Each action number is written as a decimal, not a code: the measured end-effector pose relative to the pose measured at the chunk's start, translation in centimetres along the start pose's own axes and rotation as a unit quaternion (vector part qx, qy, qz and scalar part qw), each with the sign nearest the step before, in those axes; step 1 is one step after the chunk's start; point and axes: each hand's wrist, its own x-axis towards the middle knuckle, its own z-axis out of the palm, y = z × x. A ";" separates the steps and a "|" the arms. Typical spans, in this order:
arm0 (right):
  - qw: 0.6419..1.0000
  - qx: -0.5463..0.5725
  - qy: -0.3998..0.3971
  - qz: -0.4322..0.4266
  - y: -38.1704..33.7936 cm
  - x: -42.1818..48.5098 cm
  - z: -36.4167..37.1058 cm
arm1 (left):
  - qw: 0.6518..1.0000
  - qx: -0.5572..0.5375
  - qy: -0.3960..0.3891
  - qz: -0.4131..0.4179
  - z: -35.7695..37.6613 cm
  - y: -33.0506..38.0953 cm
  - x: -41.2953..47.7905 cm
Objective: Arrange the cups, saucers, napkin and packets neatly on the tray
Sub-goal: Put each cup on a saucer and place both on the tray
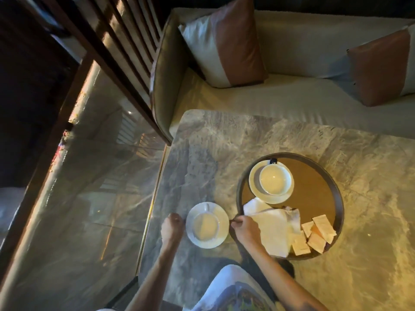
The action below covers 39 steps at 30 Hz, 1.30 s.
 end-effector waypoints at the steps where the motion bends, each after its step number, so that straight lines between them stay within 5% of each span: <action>1: 1.000 0.003 0.013 0.014 0.2 0.0 0.9 | 1.000 -0.020 -0.023 -0.003 0.1 -0.7 -0.1; 7: 0.997 0.059 0.014 0.038 0.0 -0.1 2.9 | 0.993 -0.082 -0.085 0.025 1.2 -1.8 -0.7; 22: 0.989 0.138 0.043 0.040 -0.9 -0.4 1.3 | 0.982 -0.185 -0.037 -0.001 0.5 -1.0 -1.0; 39: 0.964 0.238 0.120 0.014 6.5 -1.0 -16.8 | 0.978 -0.149 -0.073 0.125 6.6 13.9 -10.8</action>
